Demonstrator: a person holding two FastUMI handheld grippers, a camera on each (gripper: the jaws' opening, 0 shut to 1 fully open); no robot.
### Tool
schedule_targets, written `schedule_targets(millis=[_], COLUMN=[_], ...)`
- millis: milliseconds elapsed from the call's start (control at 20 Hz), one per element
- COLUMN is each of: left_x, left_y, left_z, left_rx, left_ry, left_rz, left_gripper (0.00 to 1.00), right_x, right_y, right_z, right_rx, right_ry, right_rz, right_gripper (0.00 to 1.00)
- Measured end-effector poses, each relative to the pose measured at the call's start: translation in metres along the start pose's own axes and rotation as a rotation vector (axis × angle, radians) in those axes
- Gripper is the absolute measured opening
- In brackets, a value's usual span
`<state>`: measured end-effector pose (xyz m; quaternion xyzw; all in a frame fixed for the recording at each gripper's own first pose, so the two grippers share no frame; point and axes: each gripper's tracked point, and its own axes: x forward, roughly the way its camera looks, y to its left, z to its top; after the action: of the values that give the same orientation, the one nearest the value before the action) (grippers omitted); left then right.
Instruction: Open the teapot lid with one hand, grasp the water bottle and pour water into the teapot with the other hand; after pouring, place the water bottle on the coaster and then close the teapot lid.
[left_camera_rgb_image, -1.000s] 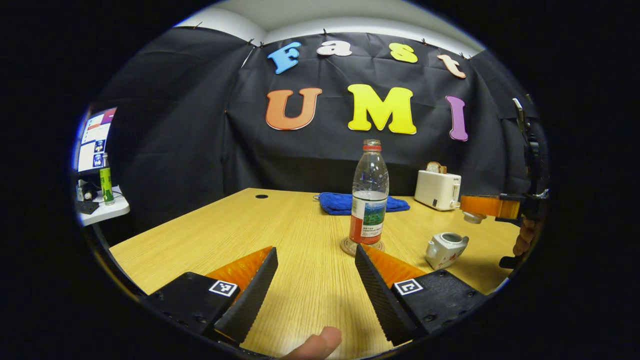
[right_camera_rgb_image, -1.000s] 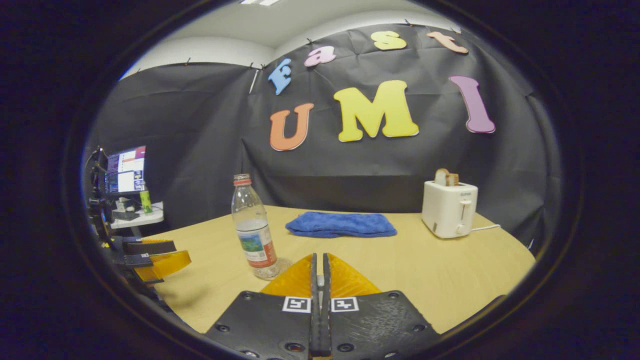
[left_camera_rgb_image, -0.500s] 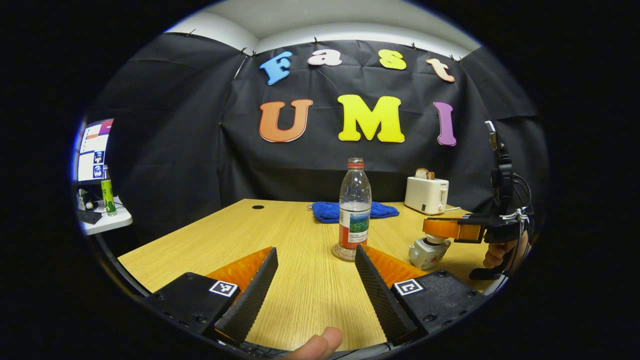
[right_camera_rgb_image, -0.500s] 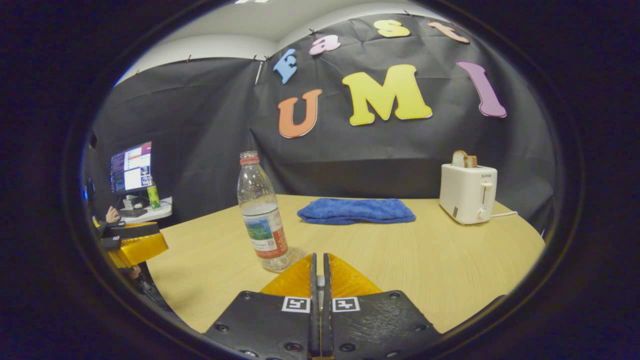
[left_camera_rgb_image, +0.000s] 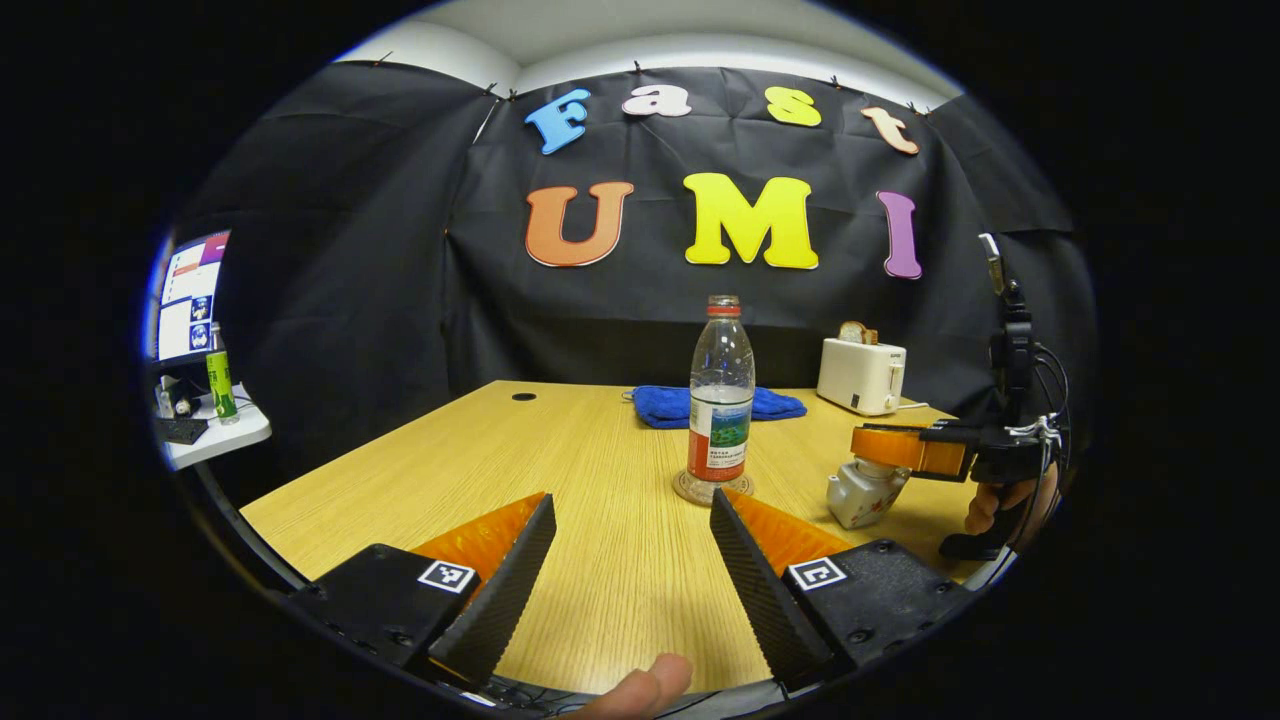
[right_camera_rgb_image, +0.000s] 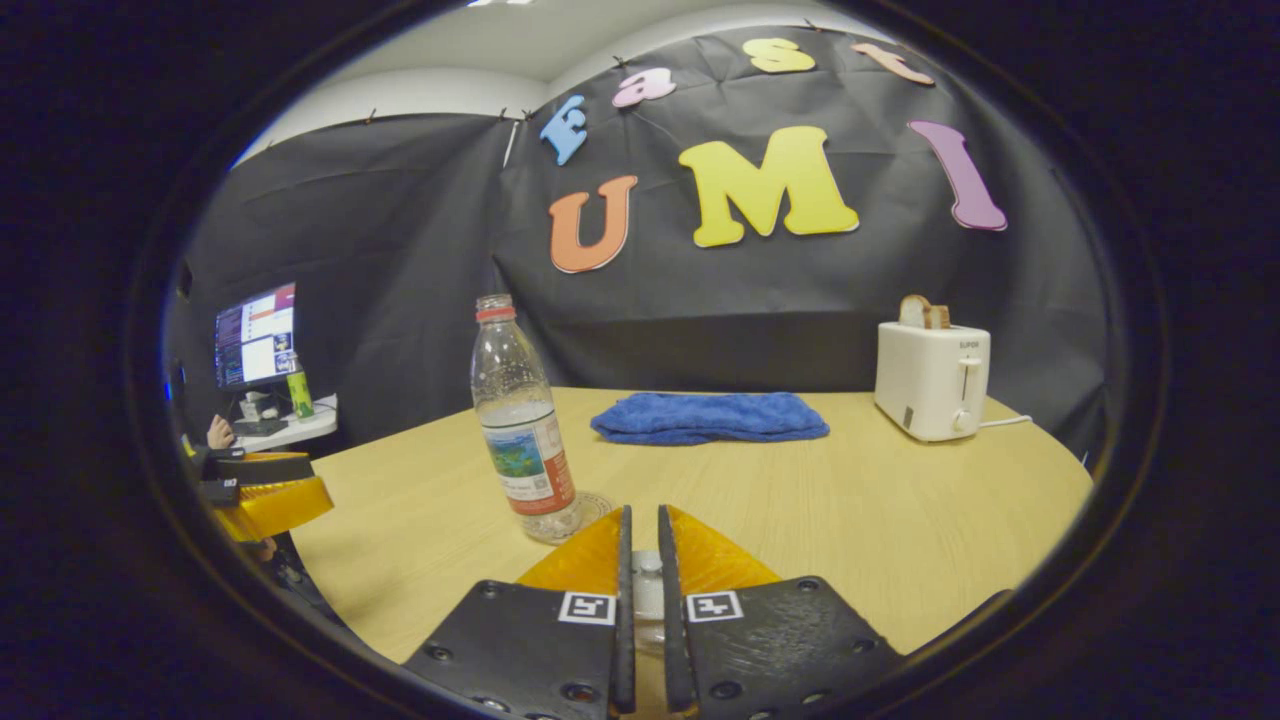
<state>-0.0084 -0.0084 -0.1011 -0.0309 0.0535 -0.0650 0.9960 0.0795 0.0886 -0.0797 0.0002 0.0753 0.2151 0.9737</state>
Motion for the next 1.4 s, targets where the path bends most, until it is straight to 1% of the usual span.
schedule_targets(millis=[50, 100, 150, 200, 250, 300, 350, 400, 450, 500, 550, 650, 750, 850, 1000, 1100, 1150, 1200, 1250, 1300, 1350, 1400], left_x=[-0.001, -0.003, -0.005, -0.006, -0.006, -0.008, -0.009, -0.01, -0.01, -0.013, -0.013, -0.015, -0.016, -0.015, -0.015, -0.014, -0.014, -0.013, -0.013, -0.014, -0.015, -0.014], left_y=[0.003, 0.003, 0.002, 0.003, 0.004, 0.003, 0.002, 0.0, -0.001, -0.001, 0.0, -0.001, -0.002, -0.002, -0.004, -0.008, -0.008, -0.01, -0.012, -0.012, -0.013, -0.014], left_z=[0.002, 0.003, 0.005, 0.007, 0.009, 0.013, 0.016, 0.019, 0.022, 0.027, 0.031, 0.038, 0.049, 0.056, 0.067, 0.073, 0.075, 0.078, 0.082, 0.088, 0.095, 0.104], left_rx=[0.003, 0.002, 0.0, 0.001, 0.003, 0.007, 0.01, 0.013, 0.015, 0.02, 0.025, 0.036, 0.042, 0.047, 0.049, 0.059, 0.067, 0.072, 0.072, 0.067, 0.059, 0.048], left_ry=[-0.001, -0.003, -0.003, -0.003, -0.005, -0.007, -0.01, -0.011, -0.013, -0.016, -0.017, -0.022, -0.034, -0.038, -0.042, -0.045, -0.041, -0.037, -0.034, -0.036, -0.043, -0.057], left_rz=[0.005, 0.003, 0.003, 0.008, 0.011, 0.014, 0.017, 0.016, 0.014, 0.017, 0.022, 0.038, 0.05, 0.069, 0.101, 0.112, 0.122, 0.132, 0.141, 0.147, 0.153, 0.157], left_gripper=[0.98, 0.98, 0.97, 0.98, 0.98, 0.98, 0.98, 0.98, 0.97, 0.97, 0.97, 0.98, 0.98, 0.98, 0.98, 0.97, 0.98, 0.98, 0.98, 0.98, 0.97, 0.98], right_x=[-0.003, -0.006, -0.011, -0.017, -0.023, -0.03, -0.038, -0.045, -0.054, -0.064, -0.072, -0.089, -0.106, -0.12, -0.136, -0.142, -0.144, -0.143, -0.144, -0.144, -0.144, -0.143], right_y=[0.001, 0.0, -0.003, -0.002, -0.002, -0.004, -0.006, -0.007, -0.008, -0.01, -0.013, -0.025, -0.041, -0.059, -0.08, -0.088, -0.089, -0.088, -0.09, -0.09, -0.09, -0.092], right_z=[0.003, 0.006, 0.01, 0.012, 0.015, 0.021, 0.027, 0.032, 0.038, 0.043, 0.048, 0.058, 0.065, 0.07, 0.079, 0.086, 0.09, 0.094, 0.099, 0.106, 0.114, 0.118], right_rx=[0.005, 0.006, 0.004, 0.001, -0.005, -0.012, -0.016, -0.02, -0.026, -0.037, -0.044, -0.039, -0.023, -0.024, -0.013, 0.008, 0.015, 0.014, 0.004, -0.013, -0.03, -0.045], right_ry=[-0.008, -0.016, -0.025, -0.031, -0.036, -0.048, -0.062, -0.076, -0.088, -0.097, -0.107, -0.126, -0.133, -0.122, -0.124, -0.125, -0.128, -0.126, -0.121, -0.129, -0.14, -0.145], right_rz=[0.002, -0.004, -0.017, -0.018, -0.02, -0.03, -0.036, -0.044, -0.052, -0.065, -0.084, -0.134, -0.195, -0.263, -0.324, -0.338, -0.328, -0.318, -0.317, -0.31, -0.31, -0.314], right_gripper=[0.19, 0.25, 0.26, 0.36, 0.48, 0.51, 0.6, 0.63, 0.72, 0.77, 0.87, 0.99, 0.96, 0.98, 0.98, 0.96, 0.98, 0.96, 0.99, 0.96, 0.96, 0.93])
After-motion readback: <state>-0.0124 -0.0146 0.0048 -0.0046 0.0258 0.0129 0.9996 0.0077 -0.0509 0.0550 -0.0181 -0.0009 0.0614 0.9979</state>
